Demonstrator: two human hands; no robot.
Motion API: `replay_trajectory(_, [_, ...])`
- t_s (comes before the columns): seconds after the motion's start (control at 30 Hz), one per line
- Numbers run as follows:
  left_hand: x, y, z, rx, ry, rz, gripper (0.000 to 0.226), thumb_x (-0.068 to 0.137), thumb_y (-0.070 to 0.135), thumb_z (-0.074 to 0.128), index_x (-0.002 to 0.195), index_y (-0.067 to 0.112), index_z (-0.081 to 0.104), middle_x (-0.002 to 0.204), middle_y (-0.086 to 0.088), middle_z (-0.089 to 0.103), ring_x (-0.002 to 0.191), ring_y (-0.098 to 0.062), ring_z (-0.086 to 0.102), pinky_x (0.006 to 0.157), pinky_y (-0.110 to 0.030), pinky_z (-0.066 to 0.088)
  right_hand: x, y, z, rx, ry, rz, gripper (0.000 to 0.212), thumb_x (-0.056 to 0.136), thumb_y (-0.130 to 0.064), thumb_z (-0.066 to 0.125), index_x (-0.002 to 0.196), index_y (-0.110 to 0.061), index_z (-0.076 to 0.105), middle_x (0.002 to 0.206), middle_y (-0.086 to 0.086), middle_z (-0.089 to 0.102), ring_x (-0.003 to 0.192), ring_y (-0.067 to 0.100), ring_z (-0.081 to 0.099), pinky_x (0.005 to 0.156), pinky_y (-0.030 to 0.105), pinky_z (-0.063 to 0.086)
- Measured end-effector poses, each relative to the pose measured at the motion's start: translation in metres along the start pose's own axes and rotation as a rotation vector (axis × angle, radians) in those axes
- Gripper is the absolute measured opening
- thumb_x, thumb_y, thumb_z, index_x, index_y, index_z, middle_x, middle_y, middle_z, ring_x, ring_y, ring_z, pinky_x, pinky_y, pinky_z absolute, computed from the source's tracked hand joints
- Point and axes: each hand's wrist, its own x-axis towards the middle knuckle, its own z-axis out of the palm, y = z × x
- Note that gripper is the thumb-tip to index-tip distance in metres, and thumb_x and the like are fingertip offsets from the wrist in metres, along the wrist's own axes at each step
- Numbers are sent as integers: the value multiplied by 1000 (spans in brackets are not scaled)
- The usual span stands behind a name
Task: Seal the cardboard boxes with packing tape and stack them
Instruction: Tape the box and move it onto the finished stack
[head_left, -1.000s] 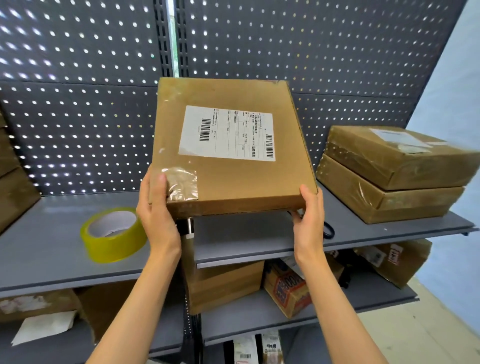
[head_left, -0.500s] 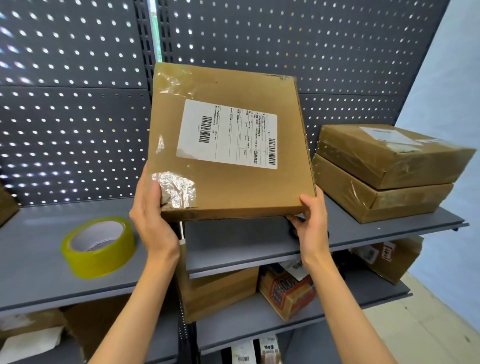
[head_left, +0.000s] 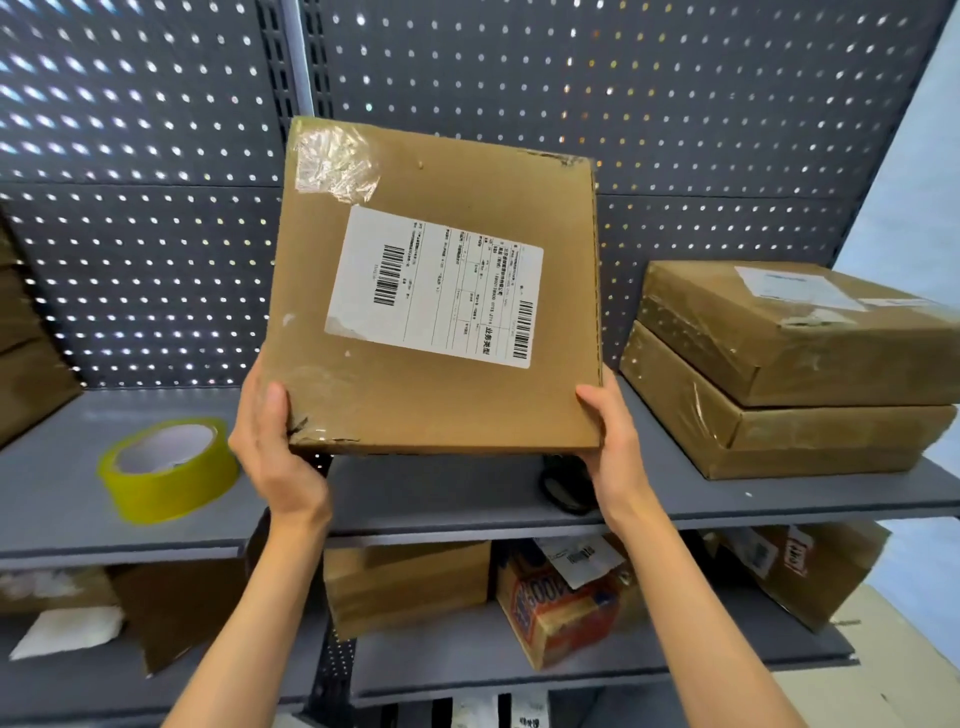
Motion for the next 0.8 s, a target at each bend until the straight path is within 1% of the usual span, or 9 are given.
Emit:
replay_trajectory(0.07, [-5,-1,0,-10,34,30,70,91,40,46,111,-27,44,86,18,59,87,-8,51,77,-24,41,3,-4,-5,0,-49,11,59,83,-42,48,139,-25,43,122,-11,63,111,4,59,91,25,47])
replay_trajectory(0.13, [-8,0,-1,6,54,45,64,92,41,44,103,-21,51,82,18,58,83,-7,50,74,-26,39,5,-8,-7,-22,-91,22,66,85,-52,52,143,-25,38,131,-12,58,119,4,54,101,27,43])
replay_trajectory(0.2, [-9,2,-1,1,97,14,41,91,39,42,90,3,60,78,17,57,79,-7,49,70,-28,38,5,-11,-5,-34,-109,10,67,85,-55,53,143,-26,38,131,-17,55,121,-1,51,104,24,39])
replay_trajectory(0.27, [-7,6,1,-44,172,-9,23,90,38,42,77,28,59,70,18,54,72,-4,46,65,-25,37,4,-12,-2,-28,-103,-14,63,80,-52,46,139,-30,38,127,-23,53,120,-5,49,103,19,38])
replay_trajectory(0.33, [-3,8,2,-62,231,-27,36,93,34,39,62,35,58,62,19,49,65,-1,42,60,-22,34,3,-11,3,-13,-100,-33,57,82,-49,44,137,-33,37,122,-27,53,113,-13,51,95,9,40])
replay_trajectory(0.4, [0,10,1,-95,238,-56,42,93,35,37,57,34,58,61,19,49,64,0,43,59,-20,35,2,-10,7,7,-101,-40,52,84,-47,43,134,-35,36,119,-30,52,106,-19,51,88,3,41])
replay_trajectory(0.53, [8,9,-5,-146,222,-108,46,94,41,31,64,31,64,70,14,59,73,-6,54,67,-22,42,3,-8,12,18,-111,-68,61,85,-51,46,141,-30,34,131,-23,50,122,-9,46,105,15,36])
replay_trajectory(0.67, [8,10,-5,-156,237,-198,35,91,48,36,79,28,60,82,9,62,83,-9,58,76,-24,45,4,-6,15,6,-116,-99,64,87,-48,46,146,-27,32,137,-20,49,125,-6,46,105,15,37])
replay_trajectory(0.8, [5,11,-1,-138,246,-300,41,101,44,29,98,26,65,94,10,69,94,-7,63,84,-24,49,4,-5,13,1,-124,-112,70,86,-45,47,150,-24,25,142,-14,46,128,-2,45,108,22,38])
